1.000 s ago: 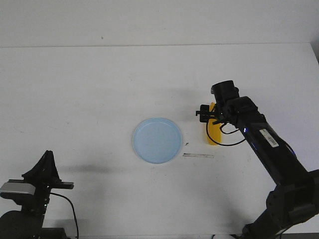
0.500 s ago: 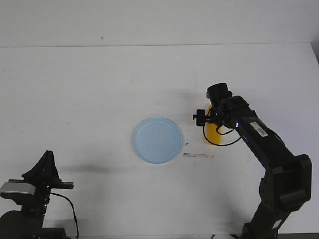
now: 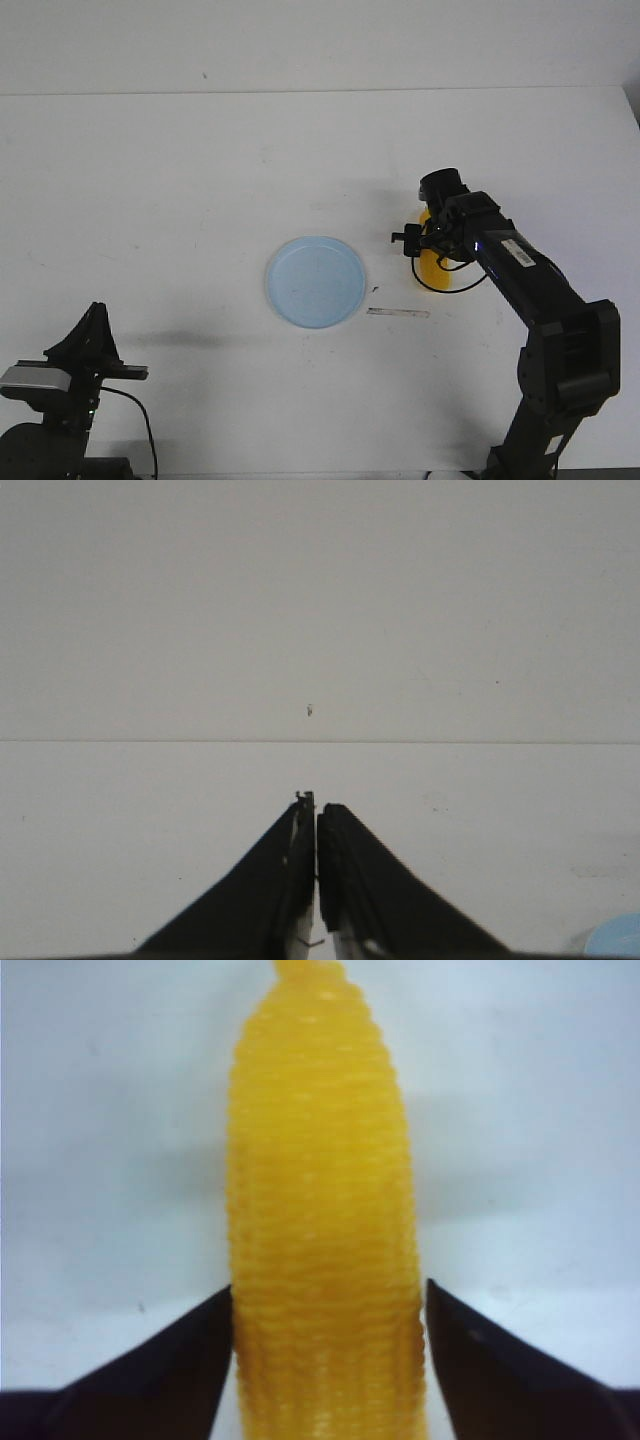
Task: Place corn on plate with both arms
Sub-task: 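Lower the open right gripper over the corn and close on it, then lift the corn with the right gripper and carry it over the plate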
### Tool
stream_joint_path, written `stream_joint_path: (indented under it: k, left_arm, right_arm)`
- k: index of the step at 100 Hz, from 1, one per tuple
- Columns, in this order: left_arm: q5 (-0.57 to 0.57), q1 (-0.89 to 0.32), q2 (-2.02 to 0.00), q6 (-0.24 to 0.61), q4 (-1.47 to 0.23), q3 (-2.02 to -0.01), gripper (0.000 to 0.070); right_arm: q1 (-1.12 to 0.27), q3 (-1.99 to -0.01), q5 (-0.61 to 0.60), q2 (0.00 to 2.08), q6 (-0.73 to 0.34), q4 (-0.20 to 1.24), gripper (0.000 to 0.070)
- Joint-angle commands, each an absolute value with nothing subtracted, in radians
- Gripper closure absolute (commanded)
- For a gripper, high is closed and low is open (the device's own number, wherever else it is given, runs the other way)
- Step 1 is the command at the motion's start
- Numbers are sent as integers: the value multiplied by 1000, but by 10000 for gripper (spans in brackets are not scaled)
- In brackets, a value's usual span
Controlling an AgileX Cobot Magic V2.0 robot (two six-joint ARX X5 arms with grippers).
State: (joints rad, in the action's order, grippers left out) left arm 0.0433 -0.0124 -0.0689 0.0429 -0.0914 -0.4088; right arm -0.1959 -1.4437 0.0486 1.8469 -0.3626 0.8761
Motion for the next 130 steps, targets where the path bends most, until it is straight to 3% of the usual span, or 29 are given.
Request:
stream_joint_path:
  k: [1,65,80,106,130]
  left_arm:
    - [43,-12,-67,35,-81,-421,699]
    - [43,-12,-67,35,-81,-421,699]
    - [43,-12,-67,35,-81,-421,699]
    - [43,-12,-67,35,-81,-421,699]
    - [43,-12,-67,35,-81,-421,699]
  right_arm:
    - [-202,-1452,40,1873,-342,878,361]
    - [-268,-1455,10,1749,-254,867,360]
    - [-338,-1455,-106,1740,-234,854,360]
    - [-461,-1455,-429,1744,-243,731,359]
    - [-538,-1455,-476,1786,-282,662,359]
